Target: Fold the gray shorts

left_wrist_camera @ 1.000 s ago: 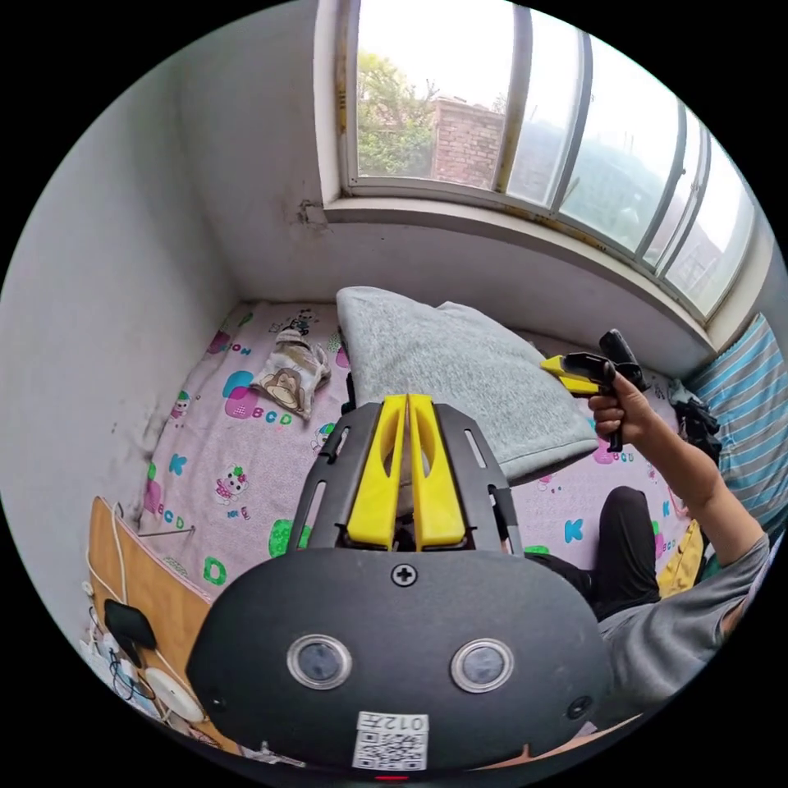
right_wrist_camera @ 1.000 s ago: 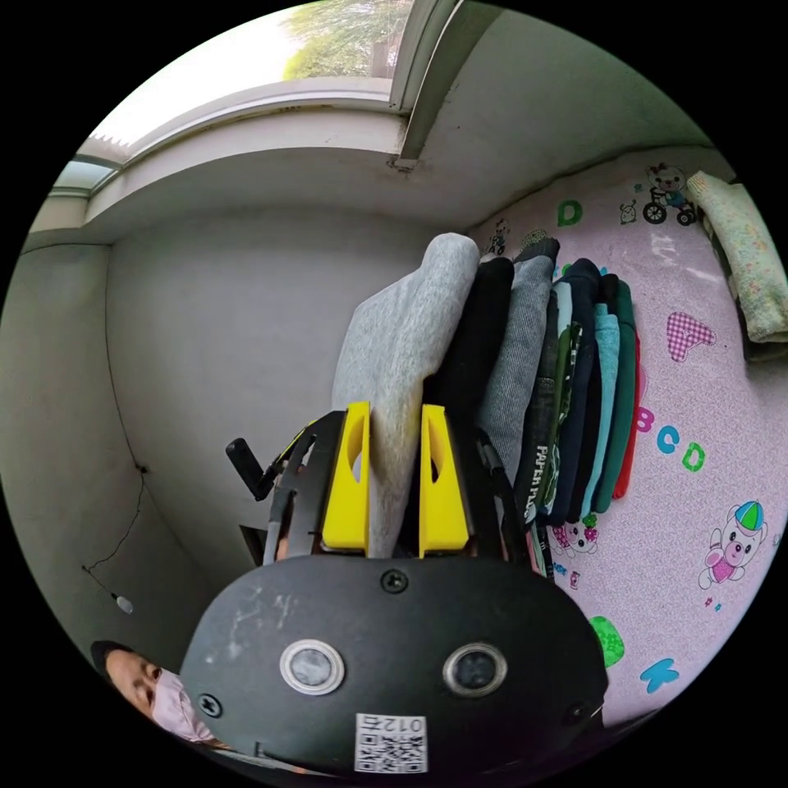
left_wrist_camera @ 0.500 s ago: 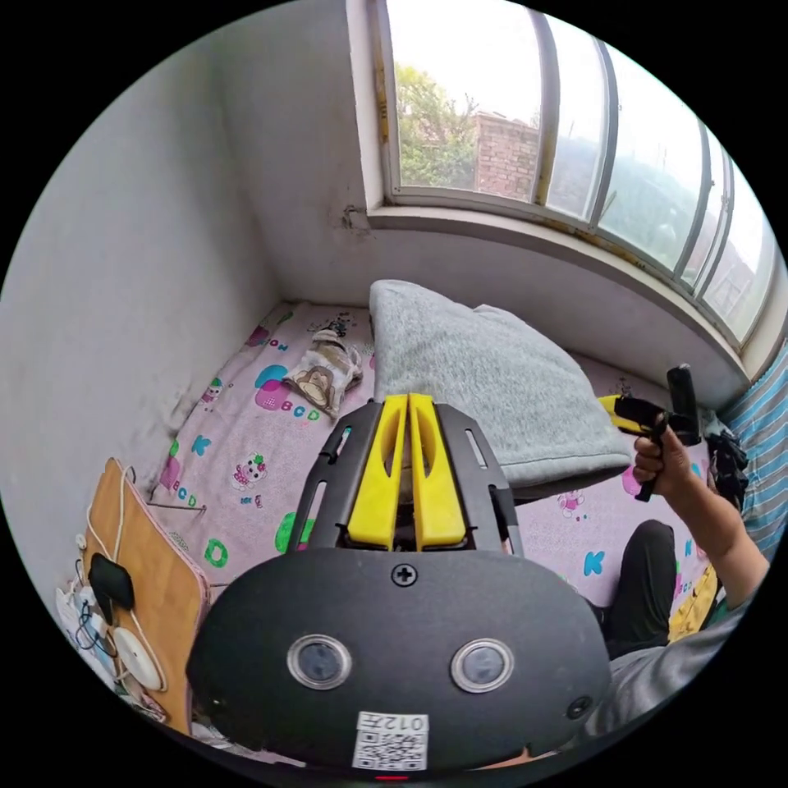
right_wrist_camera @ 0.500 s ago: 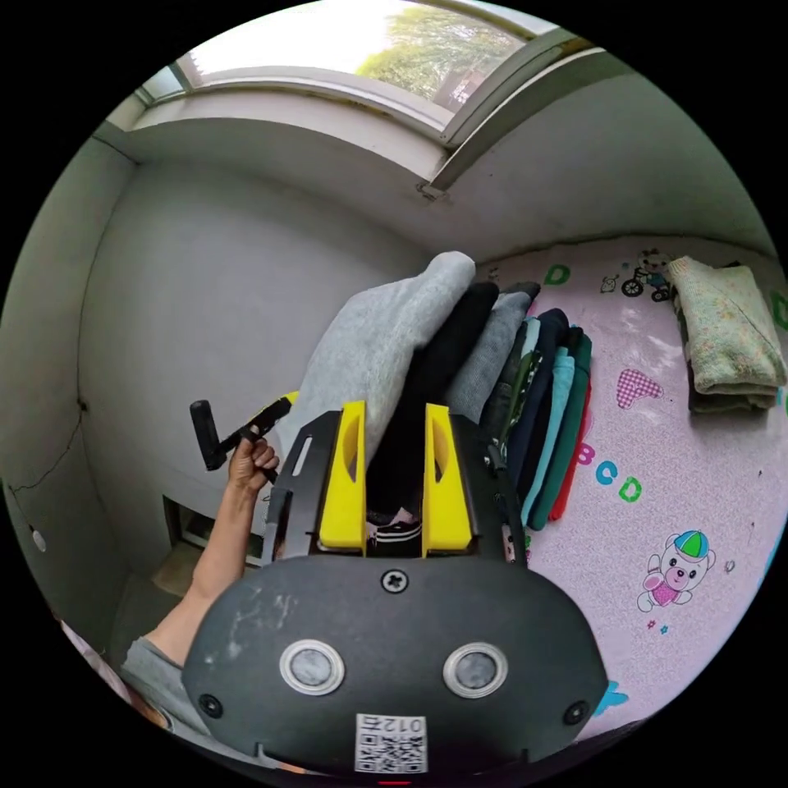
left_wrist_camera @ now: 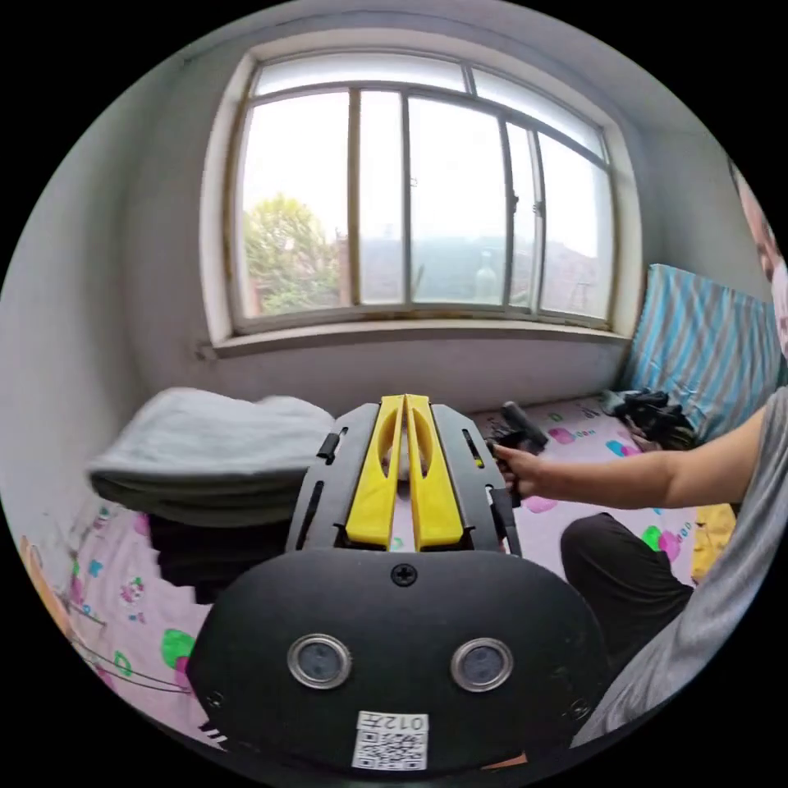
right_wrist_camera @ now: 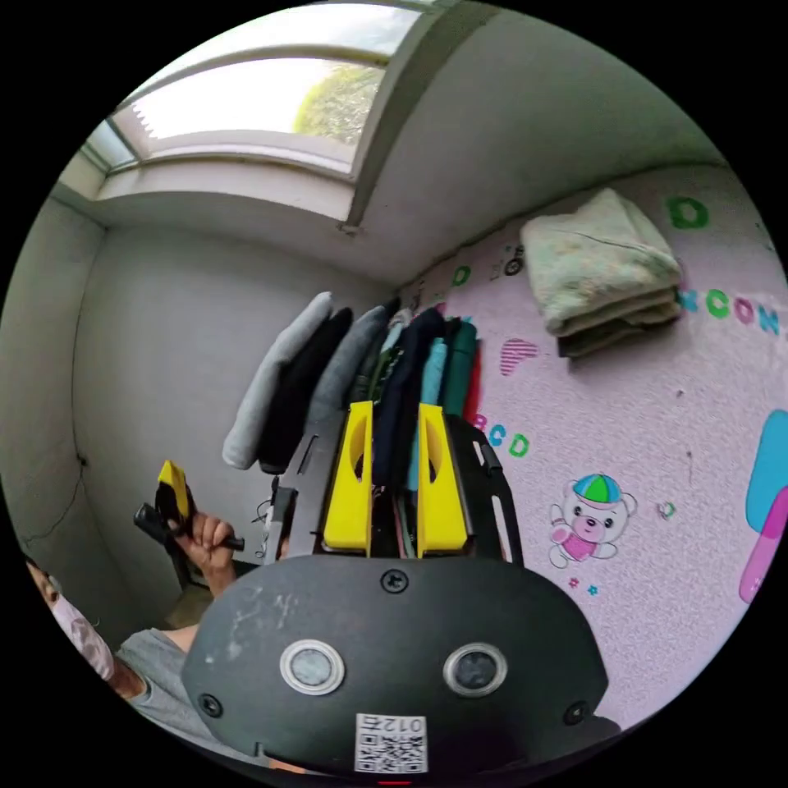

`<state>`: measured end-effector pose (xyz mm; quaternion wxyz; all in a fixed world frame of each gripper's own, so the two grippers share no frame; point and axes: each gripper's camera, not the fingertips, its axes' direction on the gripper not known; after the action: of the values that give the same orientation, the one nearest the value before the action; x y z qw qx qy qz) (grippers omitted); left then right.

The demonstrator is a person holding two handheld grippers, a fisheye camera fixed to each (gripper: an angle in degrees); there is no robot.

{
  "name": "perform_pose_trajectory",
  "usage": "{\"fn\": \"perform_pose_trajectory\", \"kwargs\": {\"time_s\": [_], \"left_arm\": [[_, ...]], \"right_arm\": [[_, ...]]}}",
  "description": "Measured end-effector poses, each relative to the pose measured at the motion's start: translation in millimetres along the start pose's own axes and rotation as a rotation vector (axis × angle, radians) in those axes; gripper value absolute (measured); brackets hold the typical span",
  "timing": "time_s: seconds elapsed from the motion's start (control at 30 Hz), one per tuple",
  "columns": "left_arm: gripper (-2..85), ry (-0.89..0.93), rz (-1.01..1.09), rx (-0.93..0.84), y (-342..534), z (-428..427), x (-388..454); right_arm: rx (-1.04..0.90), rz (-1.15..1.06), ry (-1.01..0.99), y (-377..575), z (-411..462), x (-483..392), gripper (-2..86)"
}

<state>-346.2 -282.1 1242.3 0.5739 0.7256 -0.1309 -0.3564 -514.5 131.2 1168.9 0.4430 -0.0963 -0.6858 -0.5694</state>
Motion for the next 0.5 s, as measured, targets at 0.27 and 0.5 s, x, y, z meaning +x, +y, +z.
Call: {"fn": "perform_pose_trajectory", "kwargs": {"time_s": [0.27,0.5], "left_arm": [[3.5,0.337,-0.293,-0.412,60.1,238.3,86.4],[9.5,0.215,-0.579,-0.439,32.1,405.3,69.3]], "right_arm": [[0.181,0.342,0.068,1.9,-107.2,174.1,10.6],[0.289,0.343,0.111,-56.2,-154.1,224.0,14.5]]}}
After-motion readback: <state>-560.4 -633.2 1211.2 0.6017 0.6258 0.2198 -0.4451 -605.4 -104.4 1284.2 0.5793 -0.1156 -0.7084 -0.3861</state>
